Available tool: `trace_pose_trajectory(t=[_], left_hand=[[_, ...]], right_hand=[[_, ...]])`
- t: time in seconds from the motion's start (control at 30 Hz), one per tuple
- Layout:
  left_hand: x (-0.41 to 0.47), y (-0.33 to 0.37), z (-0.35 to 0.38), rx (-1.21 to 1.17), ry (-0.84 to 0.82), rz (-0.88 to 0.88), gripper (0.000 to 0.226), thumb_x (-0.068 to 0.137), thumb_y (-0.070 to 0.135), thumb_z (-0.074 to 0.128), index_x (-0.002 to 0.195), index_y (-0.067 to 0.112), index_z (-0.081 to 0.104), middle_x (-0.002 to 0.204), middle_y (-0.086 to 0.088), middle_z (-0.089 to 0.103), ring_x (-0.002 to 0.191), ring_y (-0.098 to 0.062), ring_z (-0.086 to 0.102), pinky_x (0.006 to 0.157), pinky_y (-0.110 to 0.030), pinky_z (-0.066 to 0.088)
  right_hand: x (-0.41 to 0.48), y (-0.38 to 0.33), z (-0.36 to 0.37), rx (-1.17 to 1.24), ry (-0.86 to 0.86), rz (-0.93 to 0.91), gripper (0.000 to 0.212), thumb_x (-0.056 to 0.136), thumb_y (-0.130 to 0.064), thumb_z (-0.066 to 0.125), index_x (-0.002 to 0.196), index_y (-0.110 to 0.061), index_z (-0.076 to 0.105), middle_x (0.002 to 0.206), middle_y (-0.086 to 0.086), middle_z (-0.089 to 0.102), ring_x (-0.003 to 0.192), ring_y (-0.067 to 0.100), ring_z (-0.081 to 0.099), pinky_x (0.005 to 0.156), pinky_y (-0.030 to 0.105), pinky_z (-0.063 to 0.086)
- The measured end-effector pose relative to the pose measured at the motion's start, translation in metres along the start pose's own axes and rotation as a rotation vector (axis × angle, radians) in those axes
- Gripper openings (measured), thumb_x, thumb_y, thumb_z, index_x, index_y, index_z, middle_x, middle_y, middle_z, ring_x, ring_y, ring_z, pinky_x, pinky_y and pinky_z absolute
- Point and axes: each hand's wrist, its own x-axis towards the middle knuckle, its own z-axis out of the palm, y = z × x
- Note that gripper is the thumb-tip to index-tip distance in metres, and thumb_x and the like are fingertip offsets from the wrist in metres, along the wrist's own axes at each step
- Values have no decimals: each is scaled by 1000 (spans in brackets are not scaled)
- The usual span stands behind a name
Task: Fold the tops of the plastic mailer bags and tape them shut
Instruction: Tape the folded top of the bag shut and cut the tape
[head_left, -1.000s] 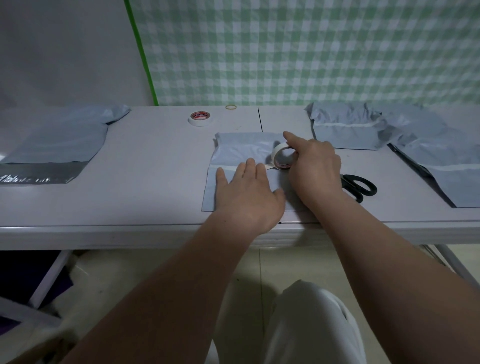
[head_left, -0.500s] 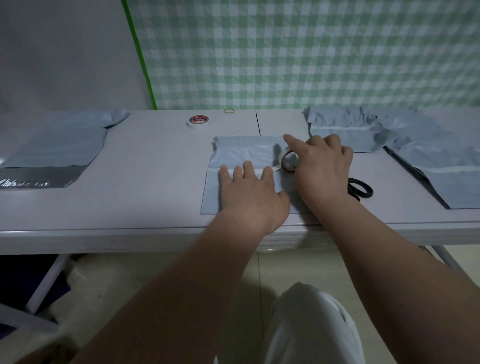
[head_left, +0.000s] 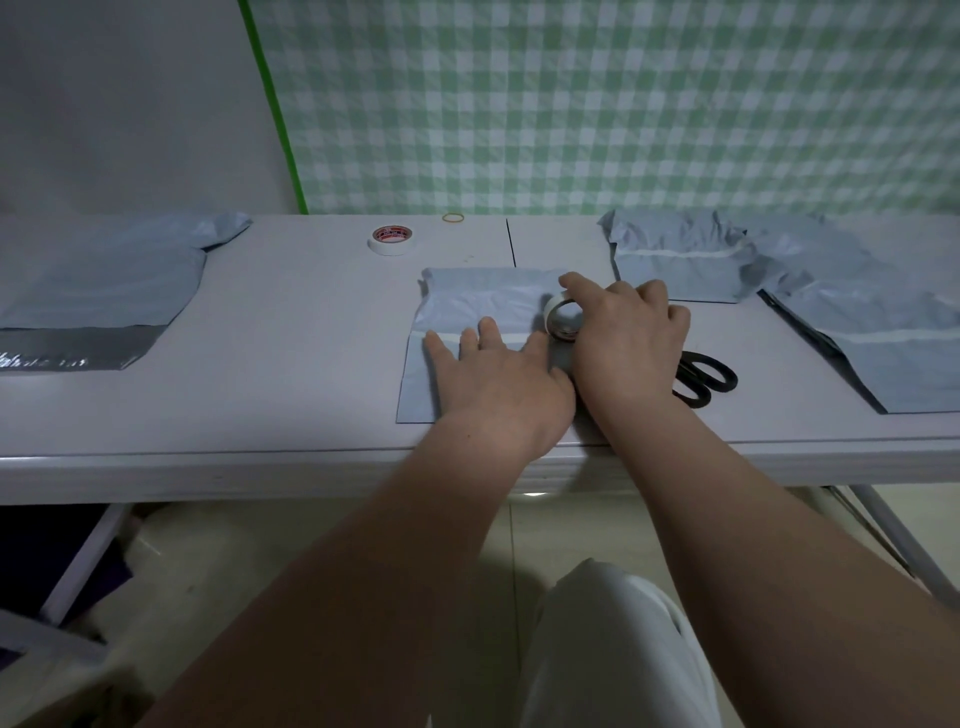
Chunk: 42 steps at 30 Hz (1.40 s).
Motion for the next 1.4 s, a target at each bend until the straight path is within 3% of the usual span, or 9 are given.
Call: trace_pose_trajectory(t=[0.2, 0.47, 0.7, 0.8, 1.03, 1.13, 1.27, 1.4], left_hand=[[-3, -20, -3, 30, 36, -35, 52, 98, 45, 10, 149, 39, 17, 154, -18, 21, 143, -30, 20, 113, -60, -2], [-1, -55, -6, 90, 17, -53, 56, 96, 47, 8, 149, 32, 20, 157, -8, 22, 133, -29, 40, 114, -56, -6], [-6, -62, -3, 180, 15, -21, 67, 94, 61, 5, 152, 28, 9, 160, -6, 11, 143, -22, 24, 112, -55, -12], [-5, -71, -6, 196, -15, 4, 66, 94, 60, 4, 152, 29, 5, 161, -4, 6, 145, -21, 18, 113, -56, -12], [-7, -104, -15, 179, -110, 47, 60, 97, 52, 8, 152, 29, -1, 161, 1, -4, 147, -16, -2, 116, -54, -5], [-6, -90, -17, 153, -5, 114, 58, 99, 42, 18, 151, 19, 10, 160, 0, 6, 147, -17, 3, 116, -54, 0], [-8, -51, -13, -26, 32, 279, 61, 100, 43, 26, 151, 14, 10, 159, -2, 10, 146, -17, 7, 119, -46, 2], [-8, -41, -2, -113, 16, 300, 63, 100, 45, 24, 152, 13, 8, 160, -2, 7, 146, -16, 6, 119, -43, 2]], right_hand=[[-3, 1, -1, -49, 9, 4, 51, 88, -4, 40, 131, -31, 47, 97, 6, 60, 106, 29, 41, 76, 34, 20], [-5, 2, -2, -13, 0, 25, 61, 86, 2, 38, 136, -34, 42, 102, 7, 61, 107, 30, 43, 79, 35, 24], [-7, 1, -2, 91, -40, 26, 65, 86, 3, 37, 140, -32, 39, 109, 11, 58, 103, 31, 47, 76, 36, 33], [-10, -4, -5, 175, -79, 33, 65, 87, 3, 36, 141, -33, 37, 107, 10, 52, 100, 29, 48, 69, 35, 37], [-23, -13, -3, 312, -79, 1, 59, 91, -6, 39, 142, -36, 37, 99, 9, 52, 99, 29, 50, 71, 36, 38], [-25, -12, -1, 339, -84, -6, 58, 91, -8, 40, 142, -36, 37, 97, 9, 53, 97, 29, 50, 68, 33, 35], [-24, -11, 1, 350, -85, -7, 61, 90, -6, 42, 143, -35, 36, 101, 10, 58, 101, 29, 51, 69, 31, 33], [-26, -9, 0, 475, -68, 20, 55, 91, -11, 46, 141, -32, 41, 101, 7, 64, 99, 27, 56, 75, 34, 43]])
